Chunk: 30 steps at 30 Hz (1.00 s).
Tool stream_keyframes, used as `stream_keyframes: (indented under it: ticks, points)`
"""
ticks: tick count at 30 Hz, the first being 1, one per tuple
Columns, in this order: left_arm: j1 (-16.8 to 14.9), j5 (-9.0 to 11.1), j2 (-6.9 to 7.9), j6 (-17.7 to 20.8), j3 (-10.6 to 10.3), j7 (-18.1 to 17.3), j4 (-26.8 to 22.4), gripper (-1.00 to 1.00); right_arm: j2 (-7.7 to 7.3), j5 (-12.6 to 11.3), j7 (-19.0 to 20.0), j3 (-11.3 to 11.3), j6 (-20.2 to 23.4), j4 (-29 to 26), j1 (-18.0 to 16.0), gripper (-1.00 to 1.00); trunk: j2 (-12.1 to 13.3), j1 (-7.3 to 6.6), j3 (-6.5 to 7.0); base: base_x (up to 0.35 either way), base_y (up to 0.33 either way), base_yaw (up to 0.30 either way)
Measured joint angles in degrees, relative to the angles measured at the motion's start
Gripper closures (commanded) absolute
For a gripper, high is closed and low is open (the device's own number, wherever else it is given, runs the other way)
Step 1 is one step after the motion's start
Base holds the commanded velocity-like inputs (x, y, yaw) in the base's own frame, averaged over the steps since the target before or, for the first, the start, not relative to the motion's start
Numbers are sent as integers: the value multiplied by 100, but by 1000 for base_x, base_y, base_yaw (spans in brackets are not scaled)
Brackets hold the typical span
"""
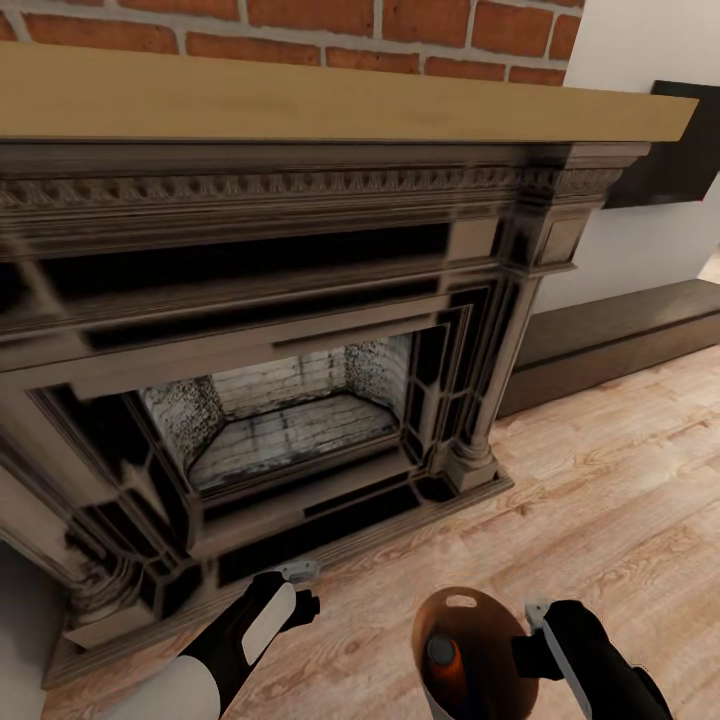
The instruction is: Put the three can of soda from the living room inside the tash can in the kitchen.
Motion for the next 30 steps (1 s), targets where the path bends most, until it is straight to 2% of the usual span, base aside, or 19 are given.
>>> stream_keyframes:
  ticks: [4, 6, 9, 30]
  points:
    - [0, -6, -1, -5, -23, -23, 75, -100, -48, -2, -6, -4, -484, 495, 3, 100, 0, 0, 0, 0, 0, 0]
    - [0, -7, -4, -8, -39, -27, 95, -100, -61, 40, -11, -5, -598, 591, 2, 100, 0, 0, 0, 0, 0, 0]
    - [0, -8, -14, -12, -66, -39, 127, -100, -77, -31, 1, -5, -757, 734, -2, 100, 0, 0, 0, 0, 0, 0]
    - [0, -1, -24, -12, -87, -42, 140, -100, -106, -17, 63, -11, -790, 760, -6, 100, 0, 0, 0, 0, 0, 0]
